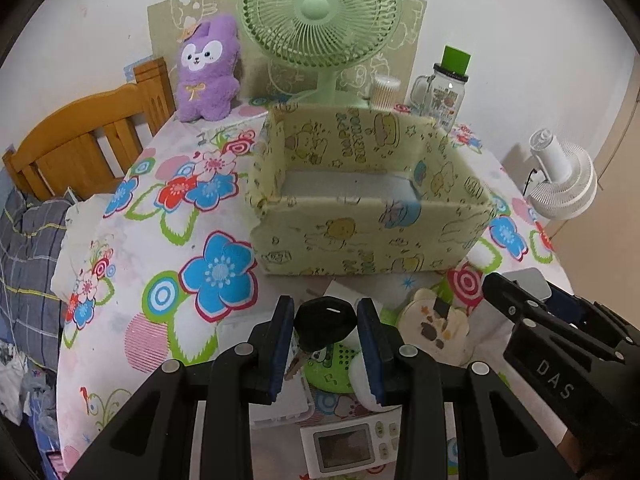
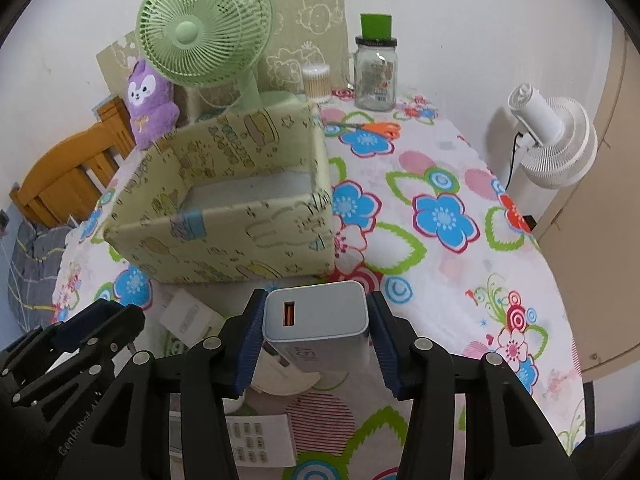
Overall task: Organize rigid objects
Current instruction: 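Lift and carry the charger with the right gripper while the left carries the key over the box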
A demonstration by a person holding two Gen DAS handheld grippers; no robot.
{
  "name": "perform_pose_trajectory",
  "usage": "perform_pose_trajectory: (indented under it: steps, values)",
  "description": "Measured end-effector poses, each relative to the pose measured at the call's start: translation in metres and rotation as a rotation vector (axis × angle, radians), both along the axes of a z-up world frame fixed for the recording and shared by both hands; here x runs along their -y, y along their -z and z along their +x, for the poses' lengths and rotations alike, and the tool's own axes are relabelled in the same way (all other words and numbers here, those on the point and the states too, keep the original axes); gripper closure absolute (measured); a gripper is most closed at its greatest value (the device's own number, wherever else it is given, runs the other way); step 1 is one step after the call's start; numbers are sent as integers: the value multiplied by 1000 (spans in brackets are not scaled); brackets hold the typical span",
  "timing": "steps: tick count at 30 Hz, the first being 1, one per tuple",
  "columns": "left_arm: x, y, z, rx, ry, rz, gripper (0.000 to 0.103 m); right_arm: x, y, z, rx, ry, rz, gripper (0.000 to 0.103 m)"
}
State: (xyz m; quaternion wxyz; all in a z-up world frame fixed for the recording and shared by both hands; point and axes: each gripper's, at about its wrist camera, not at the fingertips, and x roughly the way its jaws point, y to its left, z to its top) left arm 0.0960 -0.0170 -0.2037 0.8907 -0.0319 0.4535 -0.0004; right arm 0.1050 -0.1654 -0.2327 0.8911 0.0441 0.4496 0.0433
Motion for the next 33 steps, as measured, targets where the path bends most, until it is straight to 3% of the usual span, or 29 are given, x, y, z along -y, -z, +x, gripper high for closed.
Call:
perform_pose_trajectory:
  steps: [33]
  values:
    - [-8, -101, 3, 131, 39, -15, 70, -27, -112, 2, 139, -10, -33, 50]
